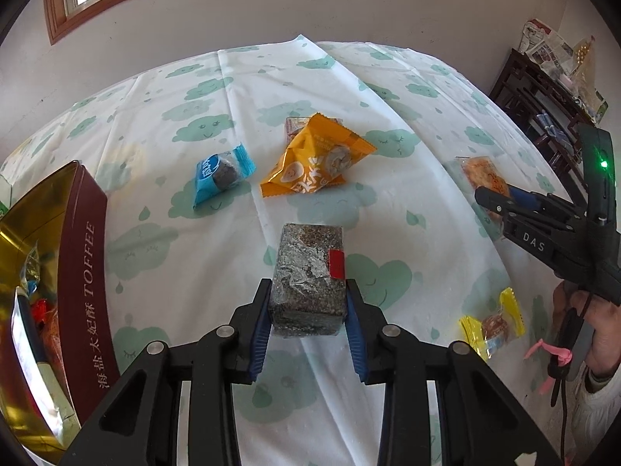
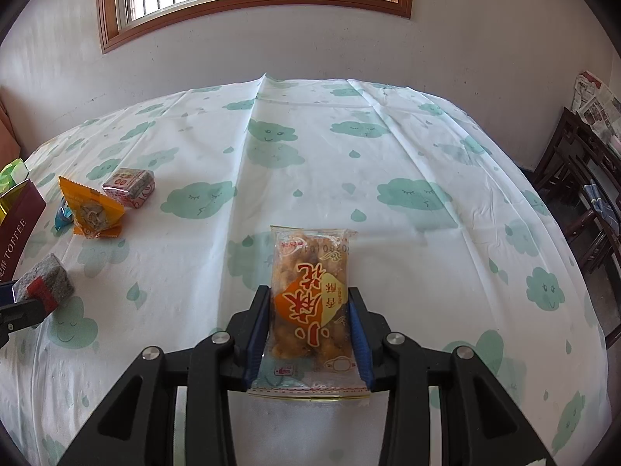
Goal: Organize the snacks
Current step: 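Carry the grey rice-cake block into the tin and open the left tool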
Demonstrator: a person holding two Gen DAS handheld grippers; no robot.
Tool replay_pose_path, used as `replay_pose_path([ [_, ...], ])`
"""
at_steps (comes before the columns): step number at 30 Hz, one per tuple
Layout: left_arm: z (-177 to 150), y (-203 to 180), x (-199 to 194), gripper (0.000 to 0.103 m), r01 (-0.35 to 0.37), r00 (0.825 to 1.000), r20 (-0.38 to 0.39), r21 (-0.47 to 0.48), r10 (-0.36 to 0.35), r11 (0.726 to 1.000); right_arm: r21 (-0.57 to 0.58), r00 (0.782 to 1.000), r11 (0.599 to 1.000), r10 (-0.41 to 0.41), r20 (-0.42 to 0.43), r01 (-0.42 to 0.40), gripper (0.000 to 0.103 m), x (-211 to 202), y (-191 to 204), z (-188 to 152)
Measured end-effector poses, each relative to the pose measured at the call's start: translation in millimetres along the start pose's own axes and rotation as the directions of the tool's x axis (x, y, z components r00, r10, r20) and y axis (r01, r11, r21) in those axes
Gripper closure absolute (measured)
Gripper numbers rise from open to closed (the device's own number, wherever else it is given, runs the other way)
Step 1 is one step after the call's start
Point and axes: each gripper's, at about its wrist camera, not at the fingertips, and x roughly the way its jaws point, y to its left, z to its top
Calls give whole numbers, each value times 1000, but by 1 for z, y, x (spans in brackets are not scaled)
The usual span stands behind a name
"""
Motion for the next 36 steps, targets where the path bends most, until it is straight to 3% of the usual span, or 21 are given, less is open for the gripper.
replay_pose_path([
  [7, -8, 1, 10, 71, 9, 999, -48, 0, -9, 1000, 0, 1000, 1000, 0, 0, 0, 63, 0, -1, 0],
  [26, -4, -4, 8, 72, -27, 999, -41, 13, 28, 1000, -1, 1000, 1000, 0, -1, 0, 63, -1, -1, 0],
  [36, 11, 11, -33, 72, -40, 998, 52, 7, 40, 999, -2, 1000, 1000, -1, -1, 1, 63, -1, -1, 0],
])
